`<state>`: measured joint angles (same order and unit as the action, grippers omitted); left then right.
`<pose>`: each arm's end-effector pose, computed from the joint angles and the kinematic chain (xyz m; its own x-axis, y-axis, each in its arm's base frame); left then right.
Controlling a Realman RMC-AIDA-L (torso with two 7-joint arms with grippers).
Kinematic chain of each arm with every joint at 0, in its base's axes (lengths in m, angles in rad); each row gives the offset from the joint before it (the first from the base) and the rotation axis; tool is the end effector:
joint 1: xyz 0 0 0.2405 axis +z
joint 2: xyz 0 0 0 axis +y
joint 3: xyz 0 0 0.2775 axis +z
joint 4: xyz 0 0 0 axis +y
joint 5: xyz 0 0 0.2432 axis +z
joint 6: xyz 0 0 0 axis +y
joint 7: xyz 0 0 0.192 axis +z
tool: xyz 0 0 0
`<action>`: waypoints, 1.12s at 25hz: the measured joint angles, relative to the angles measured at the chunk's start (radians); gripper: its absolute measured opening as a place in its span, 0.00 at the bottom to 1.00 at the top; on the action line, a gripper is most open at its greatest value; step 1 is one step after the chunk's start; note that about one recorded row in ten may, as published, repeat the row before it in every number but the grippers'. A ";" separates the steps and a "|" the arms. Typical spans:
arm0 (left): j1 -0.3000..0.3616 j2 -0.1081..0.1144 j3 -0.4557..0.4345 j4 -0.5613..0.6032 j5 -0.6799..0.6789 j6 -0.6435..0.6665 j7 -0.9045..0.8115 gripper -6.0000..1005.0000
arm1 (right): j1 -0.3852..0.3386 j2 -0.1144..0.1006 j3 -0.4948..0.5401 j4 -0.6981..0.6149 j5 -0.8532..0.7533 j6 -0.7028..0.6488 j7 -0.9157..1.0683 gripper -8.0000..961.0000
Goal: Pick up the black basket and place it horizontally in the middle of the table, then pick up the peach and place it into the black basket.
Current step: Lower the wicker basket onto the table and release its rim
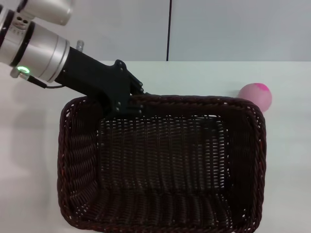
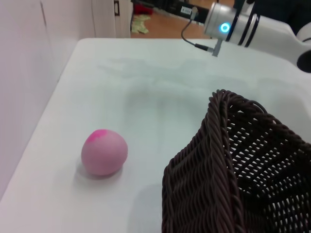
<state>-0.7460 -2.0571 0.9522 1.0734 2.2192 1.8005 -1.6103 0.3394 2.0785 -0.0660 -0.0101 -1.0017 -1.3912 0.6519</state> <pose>-0.1631 0.4031 -0.0251 0.9960 0.0178 0.0873 0.0177 -0.9998 0.0027 0.4443 0.3326 0.0532 0.3218 0.2924 -0.9005 -0.9439 0.1735 -0.2810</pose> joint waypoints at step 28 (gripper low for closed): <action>-0.001 -0.010 0.077 -0.015 0.020 -0.164 0.003 0.52 | 0.002 0.000 0.000 0.002 0.000 0.025 -0.002 0.52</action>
<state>-0.7465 -2.0670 1.0291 1.0585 2.2393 1.6367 -1.6074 0.3417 2.0785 -0.0660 -0.0077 -1.0017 -1.3663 0.6503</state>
